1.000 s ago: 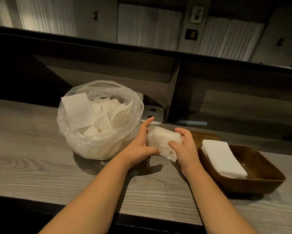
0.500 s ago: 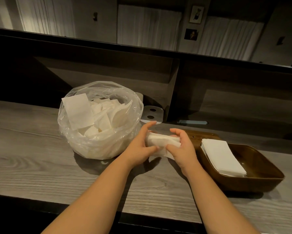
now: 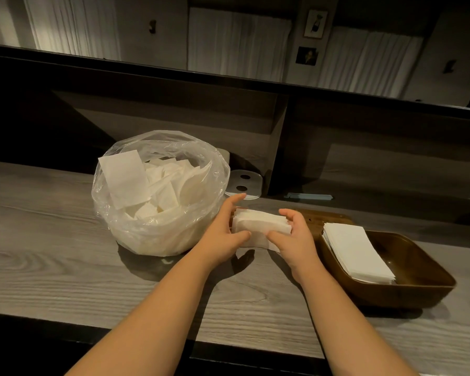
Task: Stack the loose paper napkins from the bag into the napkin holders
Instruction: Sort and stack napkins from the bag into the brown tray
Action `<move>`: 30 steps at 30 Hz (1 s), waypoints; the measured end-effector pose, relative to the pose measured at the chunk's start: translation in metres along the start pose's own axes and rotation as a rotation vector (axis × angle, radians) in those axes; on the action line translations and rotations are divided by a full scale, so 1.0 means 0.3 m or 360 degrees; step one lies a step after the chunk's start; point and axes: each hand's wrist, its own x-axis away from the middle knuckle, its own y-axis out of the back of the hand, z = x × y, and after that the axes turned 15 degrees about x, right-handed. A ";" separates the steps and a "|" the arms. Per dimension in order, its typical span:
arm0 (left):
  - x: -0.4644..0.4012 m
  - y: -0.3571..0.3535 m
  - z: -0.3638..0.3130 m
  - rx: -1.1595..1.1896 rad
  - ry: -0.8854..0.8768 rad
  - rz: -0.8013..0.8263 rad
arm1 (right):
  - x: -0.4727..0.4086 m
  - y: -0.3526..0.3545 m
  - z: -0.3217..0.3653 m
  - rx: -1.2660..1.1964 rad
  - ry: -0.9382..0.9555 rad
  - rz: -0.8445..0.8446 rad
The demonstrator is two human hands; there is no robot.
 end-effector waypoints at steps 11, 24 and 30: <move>-0.016 0.004 0.008 0.0124 0.0109 -0.0101 | -0.004 -0.001 -0.001 -0.0070 -0.0038 -0.0019; -0.007 -0.004 -0.005 -0.0092 0.0136 0.0123 | -0.003 -0.003 0.004 0.0065 0.0027 0.0056; -0.007 0.004 -0.003 -0.0136 0.0088 -0.0075 | -0.006 0.000 0.000 0.0038 0.0022 0.0003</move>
